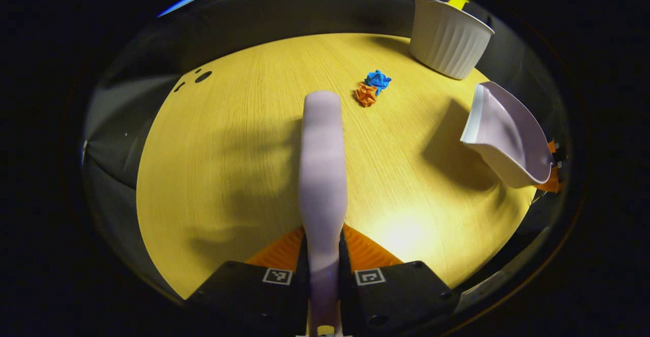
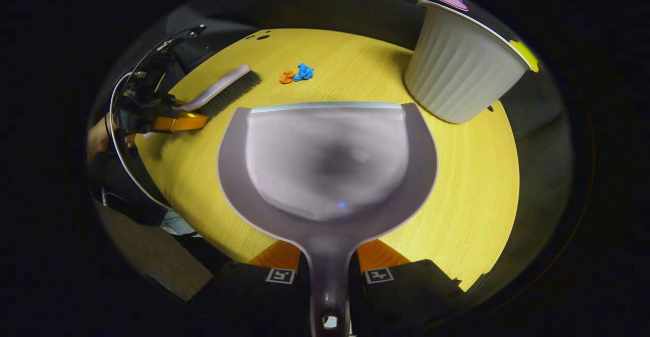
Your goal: Pick up the small broom and dustpan from the desktop, sweep the trash into the dustpan with the broom, and then empty the trash into the garbage bin.
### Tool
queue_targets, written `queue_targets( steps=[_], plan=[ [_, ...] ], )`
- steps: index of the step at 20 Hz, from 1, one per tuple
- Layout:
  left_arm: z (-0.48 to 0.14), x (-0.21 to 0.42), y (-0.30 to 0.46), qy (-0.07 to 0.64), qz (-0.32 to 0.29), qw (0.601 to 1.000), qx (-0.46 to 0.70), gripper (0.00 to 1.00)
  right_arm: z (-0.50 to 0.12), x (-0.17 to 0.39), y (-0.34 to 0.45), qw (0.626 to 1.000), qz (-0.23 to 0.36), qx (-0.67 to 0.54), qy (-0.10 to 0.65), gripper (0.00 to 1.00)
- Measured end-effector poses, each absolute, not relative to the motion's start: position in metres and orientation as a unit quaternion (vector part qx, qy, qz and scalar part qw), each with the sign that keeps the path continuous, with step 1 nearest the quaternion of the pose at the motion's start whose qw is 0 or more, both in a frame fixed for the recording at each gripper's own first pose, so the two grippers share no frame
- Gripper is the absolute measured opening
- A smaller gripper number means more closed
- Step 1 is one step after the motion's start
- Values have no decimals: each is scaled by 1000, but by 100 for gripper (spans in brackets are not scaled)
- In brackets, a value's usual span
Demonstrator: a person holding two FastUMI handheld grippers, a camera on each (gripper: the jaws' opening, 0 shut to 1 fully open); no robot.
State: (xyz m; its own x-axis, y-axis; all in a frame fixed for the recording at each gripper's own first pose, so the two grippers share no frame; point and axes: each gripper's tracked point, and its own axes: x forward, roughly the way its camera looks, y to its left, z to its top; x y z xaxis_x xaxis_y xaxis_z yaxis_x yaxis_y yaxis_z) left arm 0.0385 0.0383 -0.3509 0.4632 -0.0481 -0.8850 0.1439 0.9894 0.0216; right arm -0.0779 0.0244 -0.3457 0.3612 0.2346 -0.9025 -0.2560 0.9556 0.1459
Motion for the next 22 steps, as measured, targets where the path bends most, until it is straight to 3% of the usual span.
queue_targets(
  steps=[8,17,22],
  plan=[
    [-310,116,53,452,-51,887,80,27,-355,-74,34,782,181,-50,594,35],
    [-323,162,13,459,-136,866,144,27,-366,-59,40,761,189,-66,617,35],
    [-320,156,-13,456,-219,844,176,27,-365,-53,42,765,189,-62,613,35]
  ],
)
